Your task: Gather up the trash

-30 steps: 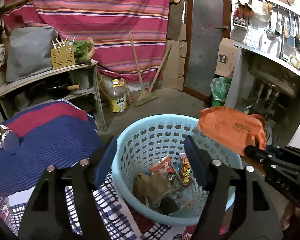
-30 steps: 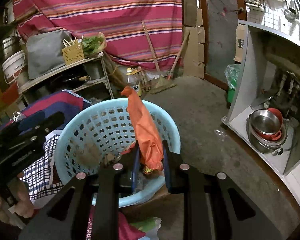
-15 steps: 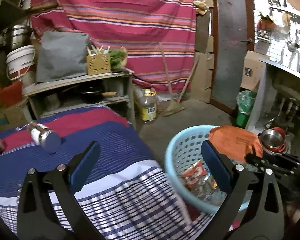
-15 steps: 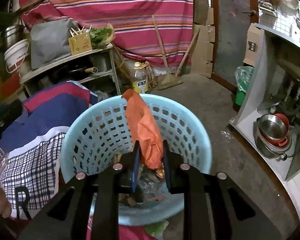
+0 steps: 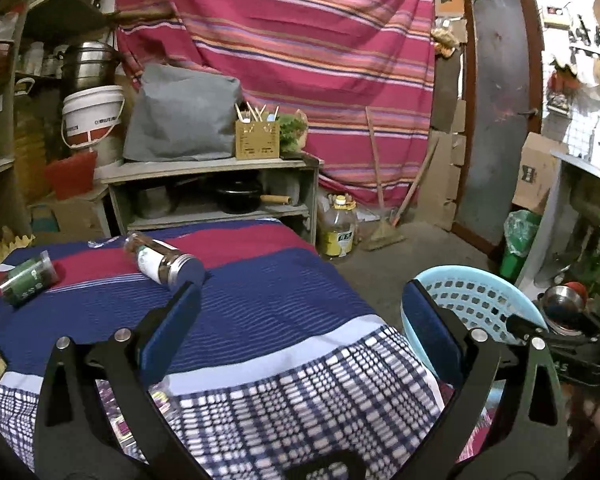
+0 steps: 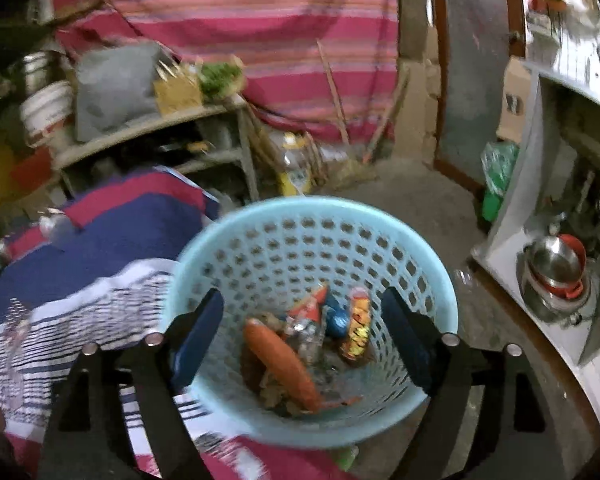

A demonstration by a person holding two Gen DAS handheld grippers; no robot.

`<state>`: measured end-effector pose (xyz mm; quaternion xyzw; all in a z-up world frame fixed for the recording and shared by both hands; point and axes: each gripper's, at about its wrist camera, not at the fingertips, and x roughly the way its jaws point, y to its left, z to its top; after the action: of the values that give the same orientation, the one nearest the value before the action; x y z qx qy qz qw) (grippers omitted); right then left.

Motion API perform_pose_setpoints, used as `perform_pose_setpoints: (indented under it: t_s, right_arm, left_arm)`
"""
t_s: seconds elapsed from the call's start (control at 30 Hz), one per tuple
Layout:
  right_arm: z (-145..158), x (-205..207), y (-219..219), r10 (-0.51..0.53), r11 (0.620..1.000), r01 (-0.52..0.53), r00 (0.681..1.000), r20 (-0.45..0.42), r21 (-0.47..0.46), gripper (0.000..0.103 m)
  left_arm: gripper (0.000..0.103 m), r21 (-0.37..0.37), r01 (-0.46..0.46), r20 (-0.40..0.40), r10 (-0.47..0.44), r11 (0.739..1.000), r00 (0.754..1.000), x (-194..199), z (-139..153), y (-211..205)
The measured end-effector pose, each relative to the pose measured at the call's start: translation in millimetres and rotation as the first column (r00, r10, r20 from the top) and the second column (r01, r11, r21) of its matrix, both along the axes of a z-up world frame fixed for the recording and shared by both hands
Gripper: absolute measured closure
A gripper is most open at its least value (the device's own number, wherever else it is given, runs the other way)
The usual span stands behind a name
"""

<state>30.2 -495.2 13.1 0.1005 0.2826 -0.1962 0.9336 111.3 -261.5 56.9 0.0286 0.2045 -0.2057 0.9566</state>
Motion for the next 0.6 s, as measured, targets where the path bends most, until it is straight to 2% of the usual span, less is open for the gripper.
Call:
perform_pose_setpoints:
  t_s: [0.13, 0.3, 0.43, 0.6]
  right_arm:
    - [19, -25, 46, 0.064, 0.997, -0.061, 0.996, 0.069, -0.053, 0.011]
    - [32, -53, 106, 0.124, 0.989, -0.11, 0.982, 0.14, -0.102, 0.005]
    - [39, -65, 143, 0.171, 0.983, -0.155, 0.968, 0.181, -0.101, 0.005]
    - [41, -76, 178, 0.203, 0.978, -0.189, 0.956, 0.211, -0.088, 0.005]
  left_arm:
    - [0.006, 0.04, 0.005, 0.01, -0.005, 0.999, 1.0, -24, 8, 23]
    - [0.006, 0.099, -0.067, 0.071, 0.06, 0.993, 0.996, -58, 12, 60]
    - [0.005, 0.107, -0.143, 0.136, 0.128, 0.984, 0.982, -87, 19, 100]
    - [0.005, 0.121, -0.212, 0.139, 0.195, 0.97, 0.971, -103, 9, 141]
